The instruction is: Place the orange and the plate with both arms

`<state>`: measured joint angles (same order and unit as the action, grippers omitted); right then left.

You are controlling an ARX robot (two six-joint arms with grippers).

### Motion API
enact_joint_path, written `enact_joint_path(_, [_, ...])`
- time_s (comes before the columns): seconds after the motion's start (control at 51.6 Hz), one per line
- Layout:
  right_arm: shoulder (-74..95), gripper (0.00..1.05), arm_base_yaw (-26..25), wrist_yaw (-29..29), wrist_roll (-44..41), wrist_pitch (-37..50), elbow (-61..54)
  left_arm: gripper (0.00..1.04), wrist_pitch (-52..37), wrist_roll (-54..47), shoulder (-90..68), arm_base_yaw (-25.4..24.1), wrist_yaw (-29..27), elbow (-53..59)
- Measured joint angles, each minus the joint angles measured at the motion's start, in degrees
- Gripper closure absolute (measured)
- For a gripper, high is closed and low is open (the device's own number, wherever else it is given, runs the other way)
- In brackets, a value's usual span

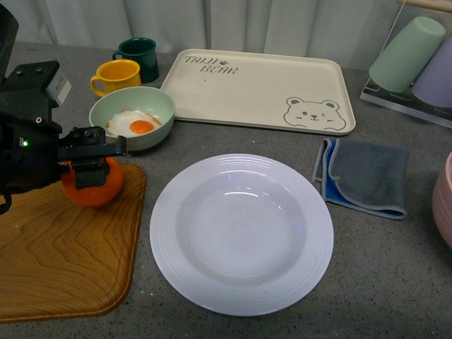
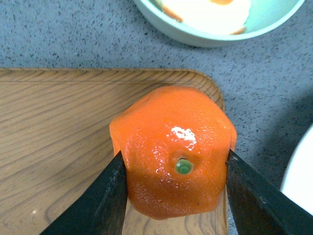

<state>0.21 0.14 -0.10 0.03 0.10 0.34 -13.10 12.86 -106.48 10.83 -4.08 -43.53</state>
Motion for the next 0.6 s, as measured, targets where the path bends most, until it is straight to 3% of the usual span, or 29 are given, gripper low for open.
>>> enact_joint_path(0.252, [0.0, 0.09, 0.0, 0.0, 0.0, 0.0, 0.0, 0.58, 0.9, 1.1, 6.8, 7.7, -0.2, 0.0])
enact_joint_path(0.601, [0.0, 0.09, 0.0, 0.0, 0.0, 0.0, 0.0, 0.58, -0.7, 4.3, 0.9, 21.2, -1.7, -1.9])
